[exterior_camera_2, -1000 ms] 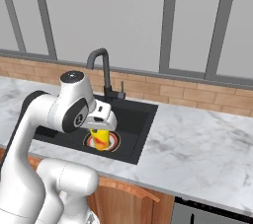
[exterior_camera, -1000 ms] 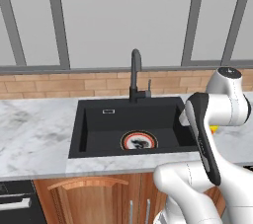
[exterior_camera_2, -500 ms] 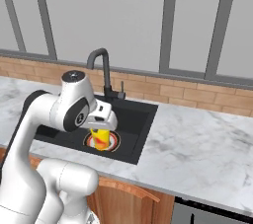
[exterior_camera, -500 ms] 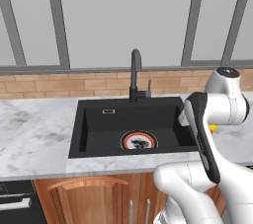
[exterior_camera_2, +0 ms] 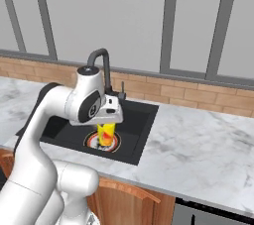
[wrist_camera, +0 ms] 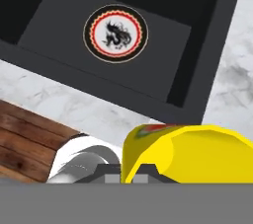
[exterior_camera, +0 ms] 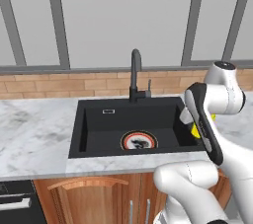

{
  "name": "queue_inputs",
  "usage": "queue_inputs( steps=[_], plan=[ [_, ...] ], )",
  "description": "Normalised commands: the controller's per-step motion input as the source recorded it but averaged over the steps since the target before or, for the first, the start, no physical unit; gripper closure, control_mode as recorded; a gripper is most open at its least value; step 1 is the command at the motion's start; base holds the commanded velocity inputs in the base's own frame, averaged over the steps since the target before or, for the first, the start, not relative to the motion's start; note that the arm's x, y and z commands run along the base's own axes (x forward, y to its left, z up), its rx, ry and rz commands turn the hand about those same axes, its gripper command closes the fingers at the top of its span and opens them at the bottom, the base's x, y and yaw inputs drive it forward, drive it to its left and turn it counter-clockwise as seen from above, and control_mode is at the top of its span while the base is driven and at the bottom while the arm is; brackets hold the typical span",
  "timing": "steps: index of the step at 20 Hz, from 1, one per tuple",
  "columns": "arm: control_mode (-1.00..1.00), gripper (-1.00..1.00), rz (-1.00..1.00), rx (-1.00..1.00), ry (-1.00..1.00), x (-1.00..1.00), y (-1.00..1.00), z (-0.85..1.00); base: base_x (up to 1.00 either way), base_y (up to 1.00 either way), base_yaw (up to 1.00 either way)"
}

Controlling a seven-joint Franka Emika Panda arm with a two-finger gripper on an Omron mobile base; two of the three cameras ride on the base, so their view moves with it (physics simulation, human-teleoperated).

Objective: Pick the cup and bowl and place them in the sink. Then turn on the water.

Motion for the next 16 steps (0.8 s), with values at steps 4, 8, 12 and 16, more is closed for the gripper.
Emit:
queue_inputs(
  steps=[4,8,12,16],
  plan=[
    [-1.0,1.0,0.35,0.04,0.03,0.34,-0.02,-0.03,0.0,0.0,0.0],
    [-1.0,1.0,0.36,0.02,0.01,0.3,0.0,-0.14,0.0,0.0,0.0],
    [-1.0,1.0,0.47,0.03,-0.01,0.28,0.0,-0.15,0.0,0.0,0.0],
    [-1.0,1.0,0.47,0.04,0.0,0.31,0.0,-0.12,0.0,0.0,0.0]
  ],
)
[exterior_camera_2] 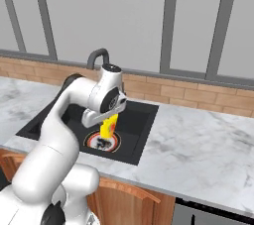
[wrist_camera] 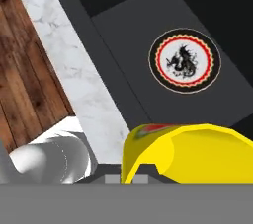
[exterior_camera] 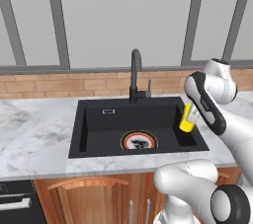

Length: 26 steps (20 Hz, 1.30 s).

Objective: Pick the cup and bowl and place them in the sink. Then turn on the water.

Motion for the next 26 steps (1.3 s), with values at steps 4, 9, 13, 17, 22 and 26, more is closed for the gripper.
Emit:
queue_inputs(
  steps=[4,9,13,17,22,26],
  plan=[
    [-1.0,1.0,0.55,0.1,-0.03,0.31,0.0,-0.1,0.0,0.0,0.0],
    [-1.0,1.0,0.53,0.06,-0.05,0.32,0.0,-0.1,0.0,0.0,0.0],
    [-1.0,1.0,0.53,0.02,-0.11,0.31,0.0,-0.12,0.0,0.0,0.0],
    [-1.0,1.0,0.47,0.0,-0.21,0.24,0.0,-0.21,0.0,0.0,0.0],
    [-1.0,1.0,0.4,0.0,-0.24,0.22,0.05,-0.23,0.0,0.0,0.0],
    [-1.0,1.0,0.36,0.0,-0.26,0.19,0.07,-0.23,0.0,0.0,0.0]
  ],
)
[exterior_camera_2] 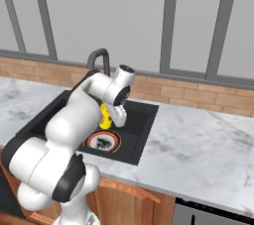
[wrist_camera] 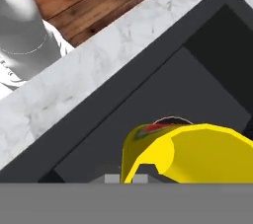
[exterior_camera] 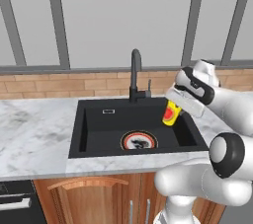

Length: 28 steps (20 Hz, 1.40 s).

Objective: Pick the cup and bowl and place them in the sink. Then turn on the water.

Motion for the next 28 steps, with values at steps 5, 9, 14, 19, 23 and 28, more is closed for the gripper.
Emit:
queue_inputs(
  steps=[5,9,14,19,23,28],
  plan=[
    [-1.0,1.0,0.29,-0.02,-0.19,0.15,0.13,-0.26,0.0,0.0,0.0],
    [-1.0,1.0,0.29,-0.08,-0.14,0.19,0.14,-0.23,0.0,0.0,0.0],
    [-1.0,1.0,0.31,-0.15,-0.02,0.29,0.06,-0.19,0.0,0.0,0.0],
    [-1.0,1.0,0.3,-0.14,-0.09,0.23,0.04,-0.27,0.0,0.0,0.0],
    [-1.0,1.0,0.29,-0.01,-0.23,0.15,0.04,-0.31,0.0,0.0,0.0],
    [-1.0,1.0,0.25,0.0,-0.26,0.17,0.05,-0.3,0.0,0.0,0.0]
  ],
)
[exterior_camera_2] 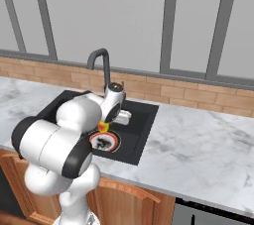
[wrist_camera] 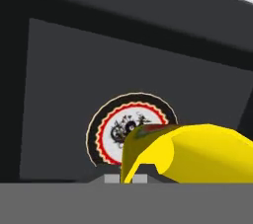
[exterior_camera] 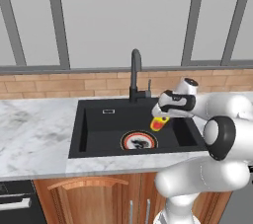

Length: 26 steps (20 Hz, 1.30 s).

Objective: Pick the cup and bowl and place them in the sink. Then turn on the water.

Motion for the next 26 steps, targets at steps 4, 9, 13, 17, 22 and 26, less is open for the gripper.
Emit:
queue_inputs(
  steps=[4,9,13,17,22,26],
  plan=[
    [-1.0,1.0,0.19,-0.01,-0.14,0.25,0.07,-0.22,0.0,0.0,0.0],
    [-1.0,1.0,0.1,-0.06,0.01,0.3,0.11,-0.11,0.0,0.0,0.0],
    [-1.0,1.0,0.1,-0.08,0.11,0.29,0.12,-0.1,0.0,0.0,0.0],
    [-1.0,1.0,0.11,-0.06,0.09,0.23,0.13,-0.13,0.0,0.0,0.0],
    [-1.0,1.0,0.05,-0.07,0.14,0.27,0.19,-0.2,0.0,0.0,0.0],
    [-1.0,1.0,0.08,-0.07,0.14,0.26,0.17,-0.25,0.0,0.0,0.0]
  ],
)
